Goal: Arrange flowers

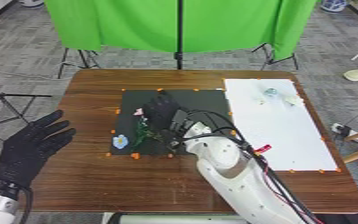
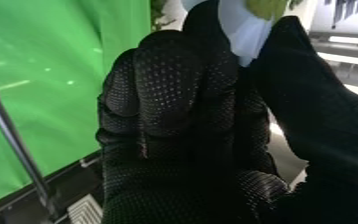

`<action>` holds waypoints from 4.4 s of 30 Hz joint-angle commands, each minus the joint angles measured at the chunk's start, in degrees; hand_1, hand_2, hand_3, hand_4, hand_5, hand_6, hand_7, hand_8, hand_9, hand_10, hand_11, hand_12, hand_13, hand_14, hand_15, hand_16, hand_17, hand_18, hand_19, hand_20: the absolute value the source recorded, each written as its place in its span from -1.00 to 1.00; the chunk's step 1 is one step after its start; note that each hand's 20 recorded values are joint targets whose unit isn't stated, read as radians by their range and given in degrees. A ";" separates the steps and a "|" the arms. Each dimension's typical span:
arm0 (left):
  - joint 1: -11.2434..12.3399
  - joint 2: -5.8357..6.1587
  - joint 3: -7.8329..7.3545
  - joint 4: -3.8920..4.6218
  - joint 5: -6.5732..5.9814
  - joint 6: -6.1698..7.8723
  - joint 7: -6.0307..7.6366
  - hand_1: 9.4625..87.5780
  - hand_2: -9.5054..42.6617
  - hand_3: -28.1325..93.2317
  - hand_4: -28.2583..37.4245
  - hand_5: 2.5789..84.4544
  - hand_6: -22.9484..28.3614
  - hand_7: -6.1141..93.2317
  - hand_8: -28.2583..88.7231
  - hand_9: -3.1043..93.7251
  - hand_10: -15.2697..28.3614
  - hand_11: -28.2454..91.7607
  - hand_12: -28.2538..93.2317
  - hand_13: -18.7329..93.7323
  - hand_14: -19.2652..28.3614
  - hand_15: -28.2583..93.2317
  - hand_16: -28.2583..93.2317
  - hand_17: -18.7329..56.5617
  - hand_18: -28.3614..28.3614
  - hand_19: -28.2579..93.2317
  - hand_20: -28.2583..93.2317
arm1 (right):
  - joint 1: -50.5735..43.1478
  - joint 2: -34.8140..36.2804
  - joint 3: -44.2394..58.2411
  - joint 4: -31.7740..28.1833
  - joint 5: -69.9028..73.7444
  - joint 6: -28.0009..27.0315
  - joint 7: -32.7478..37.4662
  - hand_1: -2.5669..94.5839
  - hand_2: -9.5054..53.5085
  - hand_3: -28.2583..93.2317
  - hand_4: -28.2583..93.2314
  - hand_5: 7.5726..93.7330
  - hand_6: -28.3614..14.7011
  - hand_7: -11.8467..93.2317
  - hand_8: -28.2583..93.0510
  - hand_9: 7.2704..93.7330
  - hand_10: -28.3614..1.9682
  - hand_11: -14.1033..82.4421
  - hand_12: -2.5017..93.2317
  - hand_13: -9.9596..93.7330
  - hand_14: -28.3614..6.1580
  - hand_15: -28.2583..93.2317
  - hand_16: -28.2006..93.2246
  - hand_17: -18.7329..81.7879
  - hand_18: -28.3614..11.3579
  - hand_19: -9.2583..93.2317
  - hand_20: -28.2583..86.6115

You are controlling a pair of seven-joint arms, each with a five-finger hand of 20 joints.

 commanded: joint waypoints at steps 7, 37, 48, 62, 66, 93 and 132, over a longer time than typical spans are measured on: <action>1.06 -0.11 0.13 0.04 0.20 -0.29 -0.10 -0.61 -0.78 0.66 -0.95 -0.13 -0.01 -0.46 -0.69 -0.27 0.28 -0.06 -0.32 -0.18 0.45 0.07 -0.55 -0.70 0.77 0.25 -0.45 | 1.75 0.75 -4.47 -1.52 -2.41 -0.30 2.27 0.04 -1.00 0.84 -1.00 0.59 0.46 -0.05 -0.70 0.91 0.76 -0.15 -0.07 0.72 0.53 0.47 -0.08 -0.01 -0.36 0.70 0.19; 0.96 1.02 0.74 0.24 0.00 0.50 0.77 -0.63 -0.88 0.71 -1.00 -0.06 -0.06 -0.41 -0.71 -0.25 0.23 -0.02 -0.30 -0.18 0.37 0.09 -0.53 -0.68 0.73 0.24 -0.44 | 7.46 -1.57 -6.05 4.96 -12.67 -4.57 -1.43 0.05 -1.00 0.83 -1.00 0.60 0.47 -0.06 -0.72 0.88 0.72 -0.19 -0.02 0.66 0.53 0.46 -0.01 -0.05 -0.35 0.67 0.19; 1.01 0.80 0.79 0.18 0.15 0.46 0.88 -0.62 -0.87 0.70 -1.00 -0.04 -0.05 -0.41 -0.71 -0.22 0.26 -0.03 -0.29 -0.16 0.39 0.10 -0.53 -0.68 0.74 0.25 -0.44 | 9.30 -2.18 -6.46 6.91 -16.61 -6.35 -2.03 0.05 -1.00 0.82 -1.00 0.61 0.49 -0.08 -0.71 0.87 0.73 -0.22 0.02 0.62 0.54 0.45 0.03 -0.07 -0.35 0.66 0.20; 0.96 0.94 0.90 0.24 0.14 0.49 1.08 -0.62 -0.85 0.69 -1.00 -0.02 -0.04 -0.42 -0.70 -0.18 0.28 -0.04 -0.28 -0.14 0.43 0.11 -0.54 -0.68 0.74 0.26 -0.45 | 11.18 -2.85 -5.34 9.70 -20.04 -8.16 -2.22 0.05 -1.00 0.81 -1.00 0.63 0.52 -0.12 -0.71 0.86 0.74 -0.27 0.06 0.58 0.54 0.45 0.06 -0.10 -0.34 0.65 0.20; 0.94 0.83 0.95 0.21 0.19 0.53 1.07 -0.62 -0.84 0.69 -1.00 -0.02 -0.03 -0.43 -0.70 -0.18 0.29 -0.04 -0.28 -0.14 0.44 0.11 -0.54 -0.68 0.75 0.26 -0.45 | 11.55 -2.50 -4.86 9.81 -21.21 -8.87 -4.31 0.05 -1.00 0.81 -1.00 0.63 0.53 -0.13 -0.71 0.86 0.74 -0.27 0.06 0.56 0.55 0.45 0.06 -0.11 -0.33 0.64 0.20; 0.98 0.50 0.82 0.22 0.25 0.45 1.02 -0.60 -0.76 0.65 -0.97 -0.09 0.00 -0.46 -0.69 -0.22 0.30 -0.07 -0.31 -0.16 0.50 0.08 -0.56 -0.70 0.78 0.27 -0.46 | 14.04 -1.24 -3.26 14.31 -25.32 -9.28 -4.94 0.05 -1.00 0.80 -1.00 0.63 0.58 -0.14 -0.71 0.81 0.78 -0.26 0.05 0.51 0.59 0.45 0.07 -0.13 -0.31 0.62 0.21; 0.43 0.86 0.87 0.59 0.03 0.16 0.50 -0.59 -0.71 0.62 -0.89 -0.17 0.03 -0.49 -0.68 -0.30 0.30 -0.08 -0.34 -0.20 0.50 0.05 -0.57 -0.70 0.79 0.26 -0.46 | 10.17 -1.10 -4.58 9.33 -19.58 -10.36 -2.38 -0.15 -1.00 0.80 -1.00 0.26 0.56 -0.07 -0.76 0.49 0.74 -0.19 -0.06 0.34 0.47 0.59 -0.13 -0.18 -0.33 0.63 0.22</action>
